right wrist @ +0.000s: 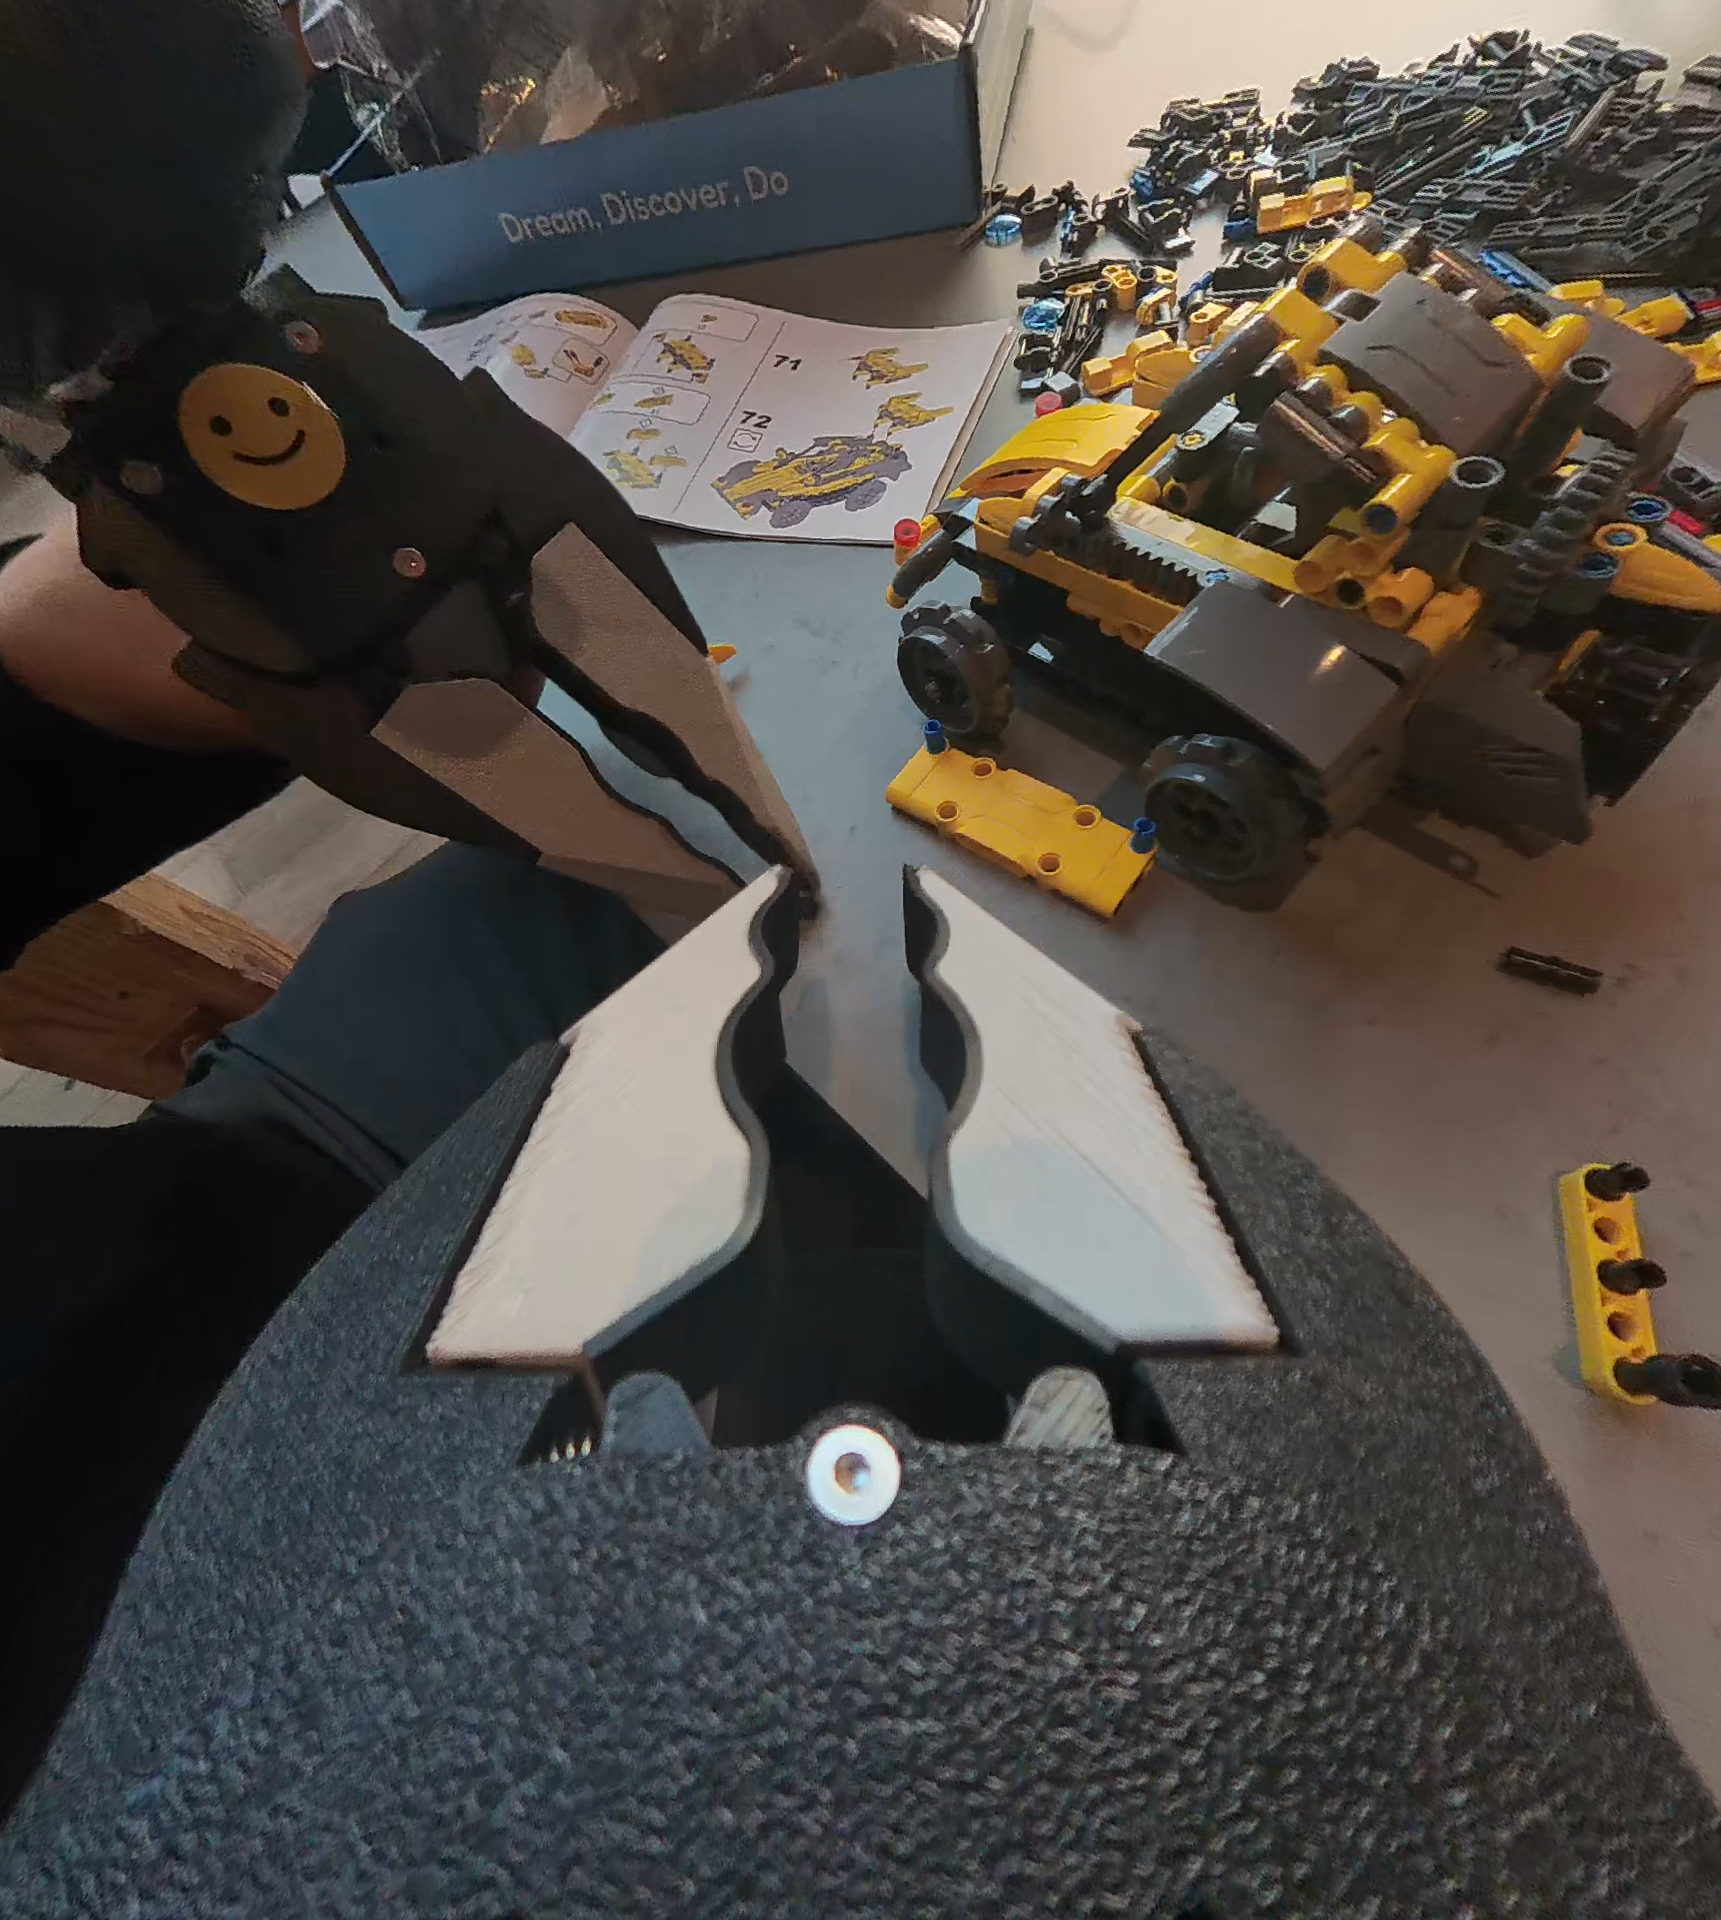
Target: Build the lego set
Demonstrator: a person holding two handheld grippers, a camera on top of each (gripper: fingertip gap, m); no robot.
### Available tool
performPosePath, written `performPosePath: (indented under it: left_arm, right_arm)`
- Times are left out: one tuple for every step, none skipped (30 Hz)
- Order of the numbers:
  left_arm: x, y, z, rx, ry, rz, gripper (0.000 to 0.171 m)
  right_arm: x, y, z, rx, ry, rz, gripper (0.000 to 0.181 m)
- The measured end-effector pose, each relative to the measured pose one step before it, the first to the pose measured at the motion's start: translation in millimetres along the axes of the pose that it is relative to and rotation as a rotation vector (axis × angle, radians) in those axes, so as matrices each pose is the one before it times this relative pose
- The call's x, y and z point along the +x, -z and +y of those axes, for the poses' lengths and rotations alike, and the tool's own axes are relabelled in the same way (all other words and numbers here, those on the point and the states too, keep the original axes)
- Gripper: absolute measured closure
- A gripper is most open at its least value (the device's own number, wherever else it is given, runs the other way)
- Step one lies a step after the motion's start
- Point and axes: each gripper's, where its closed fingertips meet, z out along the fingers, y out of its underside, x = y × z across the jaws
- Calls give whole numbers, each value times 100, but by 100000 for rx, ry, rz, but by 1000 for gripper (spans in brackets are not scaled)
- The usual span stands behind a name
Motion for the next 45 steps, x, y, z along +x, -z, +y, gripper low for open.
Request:
performPosePath:
  left_arm:
    - [-159, 90, 86, -502, -518, -771, 159]
    - [-220, 151, 144, -873, -970, -1137, 157]
    - [-209, 146, 163, -739, -1021, -1042, 156]
    - [-43, 98, 113, -306, -855, -104, 156]
    - [52, 50, 70, 34, -454, 409, 156]
    - [54, -6, 7, 279, 14, 307, 158]
    - [95, -36, -33, 336, 277, 464, 159]
    - [151, -48, -55, 211, 479, 827, 159]
    - [106, -34, -18, -7, 1136, 857, 159]
    - [31, -7, 17, -258, 1979, 796, 159]
    - [7, 38, -33, 86, 2222, 910, 158]
    - [21, 42, -166, 981, 1781, 792, 158]
    - [11, 24, -243, 1626, 1088, 372, 158]
    - [40, -40, -259, 1481, 400, 230, 158]
    - [65, -132, -156, 701, -165, 175, 158]
    - [29, -221, -30, -184, -526, -177, 158]
    - [38, -289, 87, -856, -794, -241, 158]
    - [101, -251, -53, 83, -854, 141, 158]
    - [147, -180, -153, 970, -747, 567, 161]
    - [129, -146, -131, 978, -404, 801, 164]
    - [83, -105, -99, 1104, 73, 827, 167]
    - [66, -77, -72, 1304, 360, 699, 170]
    - [24, -40, -44, 1214, 389, 375, 170]
    - [-1, -3, 0, 519, 170, 132, 170]
    - [-12, 19, 12, -79, -319, -202, 170]
    - [-150, 32, 22, -223, -1094, -1477, 170]
    - [-340, 64, -25, 82, -2350, -3337, 170]
    - [-269, 121, -255, 1571, -3735, -3840, 170]
    - [-92, 261, -626, 3632, -4466, -3532, 170]
    - [-24, 412, -966, 5178, -4913, -3661, 170]
    - [-10, 528, -1250, 6270, -5650, -3834, 170]
    - [-53, 595, -1384, 6721, -6282, -4227, 170]
    - [-281, 574, -1227, 5430, -5993, -5286, 170]
    - [-339, 451, -893, 3138, -4862, -4524, 171]
    - [-180, 311, -632, 1546, -3246, -2730, 170]
    - [-159, 221, -489, 1051, -1934, -2154, 170]
    - [-134, 175, -421, 1025, -1190, -1691, 170]
    - [-5, 115, -381, 980, -765, -685, 170]
    - [13, 70, -288, 500, -550, -453, 170]
    - [-49, 80, -254, 393, -759, -835, 171]
    - [9, 98, -319, 887, -1007, -421, 170]
    - [63, 82, -309, 905, -881, -4, 170]
    - [-24, 87, -230, 520, -819, -567, 171]
    - [-51, 48, -148, 215, -705, -586, 170]
    - [31, 17, -98, 55, -287, 63, 171]
  right_arm:
    - [66, 33, 43, -236, -54, 199, 162]
    - [84, 65, 1, 22, -250, 143, 162]
    - [86, 95, -20, 93, -309, -9, 162]
    - [121, 85, -25, 138, -275, 59, 162]
    - [125, 87, -40, 181, -158, 43, 162]
    - [131, 82, -37, 137, -15, 59, 162]
    - [165, 104, -25, 8, -46, 292, 162]
    - [168, 114, 2, -108, -109, 283, 162]
    - [199, 152, -11, -29, -158, 435, 162]
    - [217, 189, -41, 230, -190, 496, 162]
    - [187, 207, -67, 319, -269, 252, 162]
    - [183, 202, -56, 207, -360, 45, 162]
    - [138, 182, -60, 291, -372, -143, 163]
    - [81, 149, -108, 510, -379, -395, 162]
    - [25, 103, -78, 512, -435, -501, 162]
    - [-25, 36, -38, 291, -434, -619, 162]
    - [-118, -26, 44, -62, -251, -1132, 162]
    - [-175, -71, 113, -423, -207, -1333, 162]
    - [-145, -80, 139, -583, -137, -1099, 162]
    - [-169, -81, 112, -386, 10, -1223, 161]
    - [-207, -76, 60, -102, -114, -1487, 161]
    - [-193, -55, 38, -50, -471, -1523, 160]
    - [-181, -51, 25, -37, -677, -1589, 160]
    - [-165, -52, 17, 1, -846, -1662, 161]
    - [-163, -55, 23, 8, -855, -1672, 162]
    - [-179, -52, 53, -20, -874, -1723, 163]
    - [-214, -67, 57, -24, -1291, -2117, 164]
    - [-216, -63, 29, 174, -1700, -2184, 166]
    - [-179, -50, 12, 340, -1779, -1908, 166]
    - [-146, -13, -34, 481, -1841, -1752, 166]
    - [-256, 25, -89, 682, -2074, -2345, 166]
    - [-528, 72, -253, 1446, -2277, -4043, 166]
    - [-615, 133, -346, 1794, -2196, -4432, 168]
    - [-502, 140, -327, 1610, -1445, -3402, 169]
    - [-480, 146, -302, 1433, -719, -2979, 169]
    - [-576, 130, -245, 1158, -669, -3692, 172]
    - [-640, 98, -202, 987, -1139, -4478, 174]
    - [-504, 93, -235, 1433, -1635, -3910, 174]
    - [-388, 89, -239, 1619, -1887, -3361, 174]
    - [-278, 66, -174, 1267, -1679, -2612, 174]
    - [-78, 49, -93, 756, -937, -1156, 173]
    - [93, 23, -1, 63, 63, 457, 173]
    - [197, -19, 96, -603, 705, 1428, 172]
    - [155, -57, 118, -825, 830, 1380, 171]
    - [81, -78, 112, -796, 723, 942, 171]
